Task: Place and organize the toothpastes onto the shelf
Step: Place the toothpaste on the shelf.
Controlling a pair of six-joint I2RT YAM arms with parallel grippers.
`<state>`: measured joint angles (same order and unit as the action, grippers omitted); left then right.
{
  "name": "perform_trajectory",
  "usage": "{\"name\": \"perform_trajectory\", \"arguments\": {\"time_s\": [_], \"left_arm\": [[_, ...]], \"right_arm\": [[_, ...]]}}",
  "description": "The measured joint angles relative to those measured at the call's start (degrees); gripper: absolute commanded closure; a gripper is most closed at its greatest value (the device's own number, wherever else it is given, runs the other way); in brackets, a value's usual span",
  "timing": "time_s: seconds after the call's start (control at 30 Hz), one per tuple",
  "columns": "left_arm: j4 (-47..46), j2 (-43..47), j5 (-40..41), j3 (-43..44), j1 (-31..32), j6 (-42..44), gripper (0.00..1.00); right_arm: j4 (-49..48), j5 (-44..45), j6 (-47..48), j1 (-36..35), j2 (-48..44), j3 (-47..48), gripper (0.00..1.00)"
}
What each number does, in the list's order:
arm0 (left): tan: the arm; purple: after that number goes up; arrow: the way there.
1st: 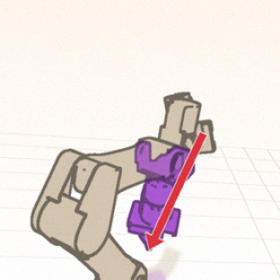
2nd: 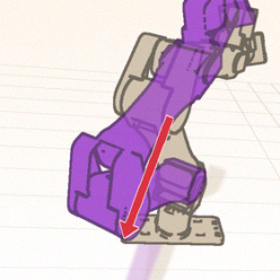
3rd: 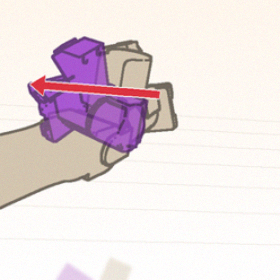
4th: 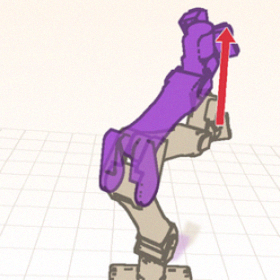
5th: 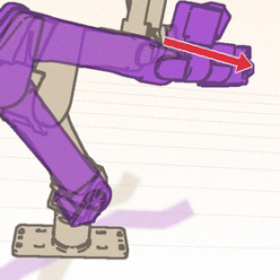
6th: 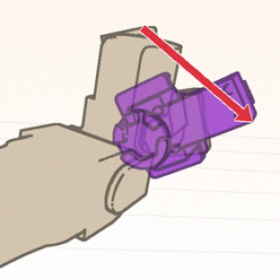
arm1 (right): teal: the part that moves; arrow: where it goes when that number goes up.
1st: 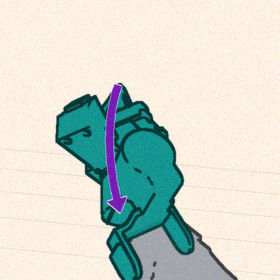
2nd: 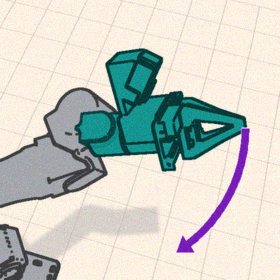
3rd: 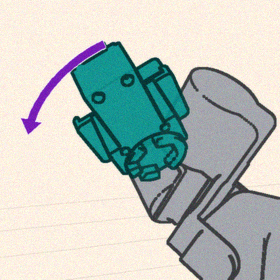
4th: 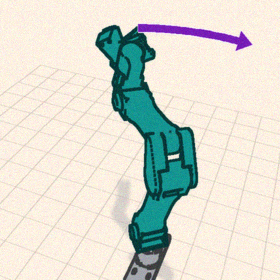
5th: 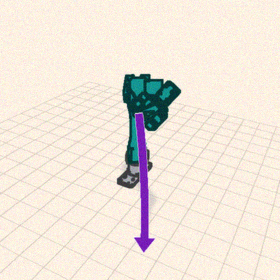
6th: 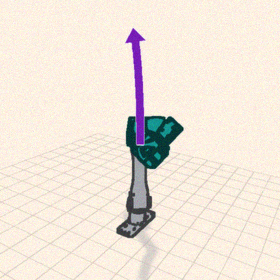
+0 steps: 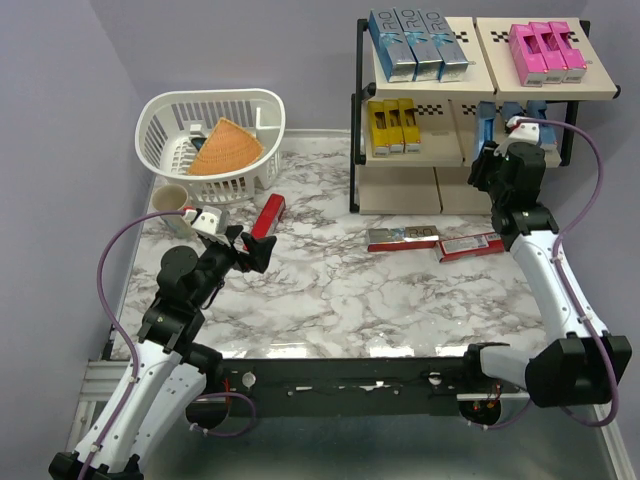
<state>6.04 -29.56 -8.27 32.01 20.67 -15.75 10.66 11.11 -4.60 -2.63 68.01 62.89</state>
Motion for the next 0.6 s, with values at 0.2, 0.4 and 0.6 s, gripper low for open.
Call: {"name": "perform_trajectory", "arguments": {"time_s": [0.2, 0.4, 0.6], "left_arm": [[0.0, 0.0, -0.2, 0.0, 0.0, 0.0, 0.01], [0.0, 0.0, -0.2, 0.0, 0.0, 0.0, 0.01], [0.0, -0.2, -0.2, 0.0, 0.0, 0.0, 0.01]], "right_arm": [[-7.8, -1.8, 0.6, 3.0, 4.9, 0.0, 0.46], [-13.3, -2.9, 1.2, 5.3, 9.4, 0.6, 0.44], [-15.3, -3.4, 2.1, 6.0, 11.0, 0.6, 0.50]]}}
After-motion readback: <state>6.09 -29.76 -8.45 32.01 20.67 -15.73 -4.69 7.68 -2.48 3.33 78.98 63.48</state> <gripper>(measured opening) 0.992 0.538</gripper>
